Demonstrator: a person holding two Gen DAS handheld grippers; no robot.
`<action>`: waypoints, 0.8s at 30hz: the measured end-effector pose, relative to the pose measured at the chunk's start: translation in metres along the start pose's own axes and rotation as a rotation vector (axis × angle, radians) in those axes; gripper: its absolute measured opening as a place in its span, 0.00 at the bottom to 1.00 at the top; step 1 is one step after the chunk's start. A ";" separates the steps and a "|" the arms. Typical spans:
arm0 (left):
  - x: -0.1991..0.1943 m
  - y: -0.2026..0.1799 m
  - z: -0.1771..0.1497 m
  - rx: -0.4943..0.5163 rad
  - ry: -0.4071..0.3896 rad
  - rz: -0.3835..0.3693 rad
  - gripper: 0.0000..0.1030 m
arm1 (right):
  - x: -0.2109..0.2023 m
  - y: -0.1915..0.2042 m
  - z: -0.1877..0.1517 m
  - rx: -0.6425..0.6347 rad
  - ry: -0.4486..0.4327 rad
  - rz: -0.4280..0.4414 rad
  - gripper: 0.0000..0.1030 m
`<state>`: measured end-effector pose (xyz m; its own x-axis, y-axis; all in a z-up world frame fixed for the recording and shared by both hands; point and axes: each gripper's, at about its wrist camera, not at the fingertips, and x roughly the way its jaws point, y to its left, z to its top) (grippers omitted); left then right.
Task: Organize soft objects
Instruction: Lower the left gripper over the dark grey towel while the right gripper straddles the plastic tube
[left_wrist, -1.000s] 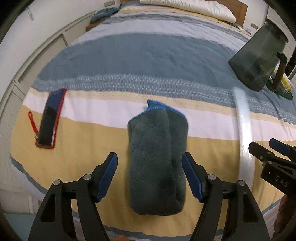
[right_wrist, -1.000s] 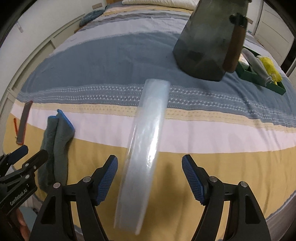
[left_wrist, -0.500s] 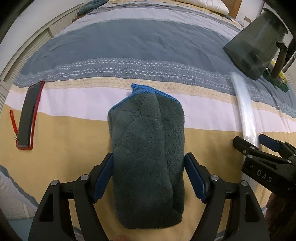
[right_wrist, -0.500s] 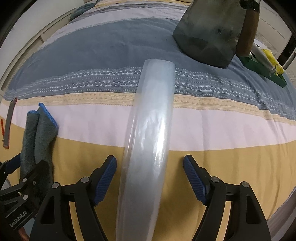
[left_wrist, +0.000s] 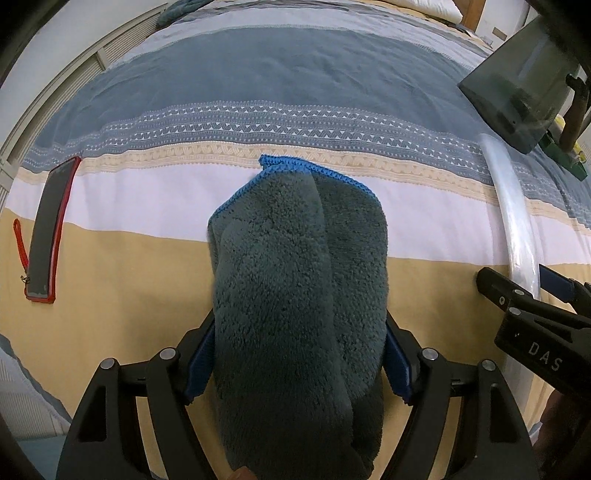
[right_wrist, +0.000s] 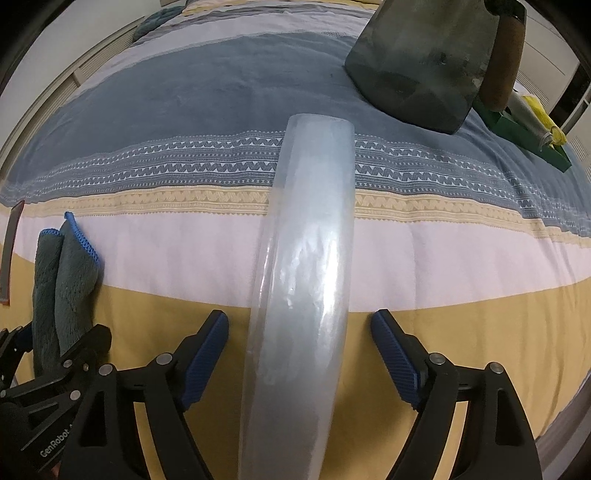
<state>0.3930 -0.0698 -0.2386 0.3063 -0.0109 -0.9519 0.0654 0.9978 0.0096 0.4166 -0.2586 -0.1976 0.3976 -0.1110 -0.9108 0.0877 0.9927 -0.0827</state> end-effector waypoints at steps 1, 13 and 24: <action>0.001 0.000 0.001 0.000 0.000 0.001 0.71 | 0.001 0.001 0.000 -0.001 -0.001 -0.001 0.80; 0.015 0.000 0.006 -0.009 0.004 0.017 0.84 | 0.006 0.006 -0.008 0.017 0.013 0.007 1.00; 0.025 0.010 0.003 -0.010 -0.007 0.027 0.99 | 0.011 0.008 -0.012 0.026 0.003 0.005 1.00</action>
<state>0.4041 -0.0599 -0.2609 0.3148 0.0159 -0.9490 0.0472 0.9984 0.0324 0.4106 -0.2509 -0.2133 0.3957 -0.1061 -0.9123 0.1094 0.9917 -0.0679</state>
